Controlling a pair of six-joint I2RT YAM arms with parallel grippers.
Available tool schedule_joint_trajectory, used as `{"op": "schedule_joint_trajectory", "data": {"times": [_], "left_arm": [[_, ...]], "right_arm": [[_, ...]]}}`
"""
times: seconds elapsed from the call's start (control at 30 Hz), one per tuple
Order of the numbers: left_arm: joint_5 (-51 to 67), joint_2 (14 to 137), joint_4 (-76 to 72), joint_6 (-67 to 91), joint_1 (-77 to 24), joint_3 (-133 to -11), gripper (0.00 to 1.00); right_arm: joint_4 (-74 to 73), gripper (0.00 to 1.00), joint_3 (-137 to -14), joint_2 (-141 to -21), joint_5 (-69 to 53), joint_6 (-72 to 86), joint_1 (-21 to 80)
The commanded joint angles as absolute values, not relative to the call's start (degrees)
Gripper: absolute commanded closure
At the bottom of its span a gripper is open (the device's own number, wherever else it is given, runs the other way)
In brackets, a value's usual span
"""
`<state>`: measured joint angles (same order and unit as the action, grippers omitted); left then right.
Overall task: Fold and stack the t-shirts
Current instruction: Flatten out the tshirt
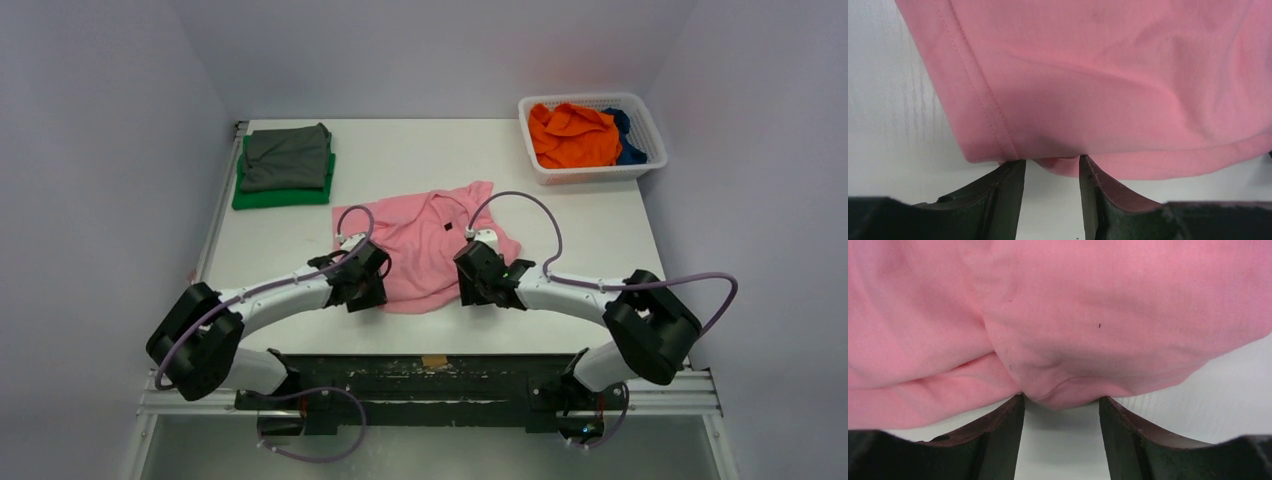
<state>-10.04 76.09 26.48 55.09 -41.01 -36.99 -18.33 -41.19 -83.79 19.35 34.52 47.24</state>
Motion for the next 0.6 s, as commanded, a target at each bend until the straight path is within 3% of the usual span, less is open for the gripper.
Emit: {"op": "schedule_joint_trajectory", "data": {"times": [0.0,0.13,0.23,0.43,0.57], "left_arm": [[-17.51,84.59,31.72,57.48,-40.78,-39.32,0.57],[-17.62,91.04,32.28,57.49,-40.78,-43.46,0.69],[-18.15,94.94,33.2,57.04,-40.78,-46.22,1.0],[-21.74,90.12,33.95,55.42,-40.78,-45.05,1.0],[-26.37,76.39,35.04,54.33,-40.78,-40.87,1.0]], "right_arm": [[-17.96,0.48,-41.4,-85.53,20.53,36.32,47.2],[-17.86,0.61,-41.32,-85.34,21.02,36.11,47.2],[-17.79,0.73,-40.95,-85.14,22.14,36.27,47.2],[-19.18,1.0,-40.64,-81.24,29.47,37.97,46.82],[-21.5,1.0,-40.78,-74.12,33.79,39.3,45.95]]}}
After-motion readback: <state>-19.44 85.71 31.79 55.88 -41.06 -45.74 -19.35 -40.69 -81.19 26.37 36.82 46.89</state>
